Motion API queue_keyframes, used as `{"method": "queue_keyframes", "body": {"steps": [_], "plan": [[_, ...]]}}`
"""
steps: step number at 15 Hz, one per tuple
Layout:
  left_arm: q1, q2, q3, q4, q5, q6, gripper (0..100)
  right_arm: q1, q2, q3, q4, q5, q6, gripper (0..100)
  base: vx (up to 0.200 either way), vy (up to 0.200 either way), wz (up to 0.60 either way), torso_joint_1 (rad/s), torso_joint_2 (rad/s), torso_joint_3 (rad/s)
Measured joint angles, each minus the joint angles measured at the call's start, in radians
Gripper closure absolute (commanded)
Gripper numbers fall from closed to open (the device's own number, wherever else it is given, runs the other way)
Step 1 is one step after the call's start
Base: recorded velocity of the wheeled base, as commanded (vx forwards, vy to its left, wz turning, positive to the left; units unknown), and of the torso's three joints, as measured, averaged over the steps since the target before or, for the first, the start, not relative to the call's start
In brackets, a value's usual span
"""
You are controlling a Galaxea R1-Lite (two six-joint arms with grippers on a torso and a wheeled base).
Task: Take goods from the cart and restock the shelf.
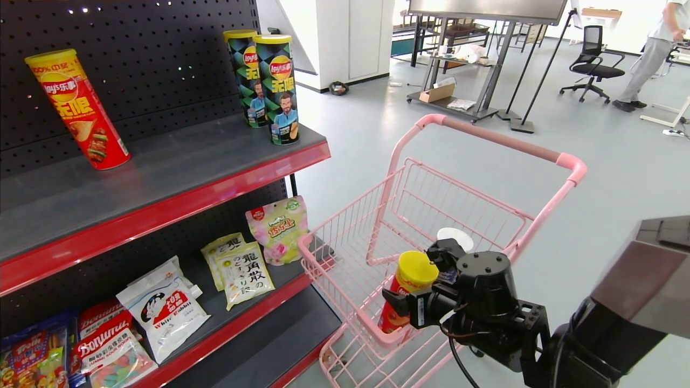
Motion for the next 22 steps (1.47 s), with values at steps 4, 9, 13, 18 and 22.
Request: {"method": "queue_keyframes", "body": {"steps": [4,9,13,18,22], "plan": [[0.000,0.000,0.000,0.000,0.000,-0.001,0,0.000,0.029,-0.033,0.000,0.002,0.000,0,0.000,0.000,0.00,0.000,0.00,0.000],[0.000,0.000,0.000,0.000,0.000,-0.001,0,-0.001,0.049,-0.040,0.000,0.005,0.000,0,0.000,0.000,0.00,0.000,0.00,0.000],[0.000,0.000,0.000,0.000,0.000,-0.003,0,-0.011,0.065,-0.064,-0.001,0.004,0.001,0,0.000,0.000,0.00,0.000,0.00,0.000],[0.000,0.000,0.000,0.000,0.000,-0.002,0,-0.021,0.086,-0.095,-0.002,0.004,0.000,100,0.000,0.000,0.00,0.000,0.00,0.000],[0.000,0.000,0.000,0.000,0.000,-0.001,0,-0.019,0.094,-0.107,-0.002,0.006,0.007,100,0.000,0.000,0.00,0.000,0.00,0.000]]}}
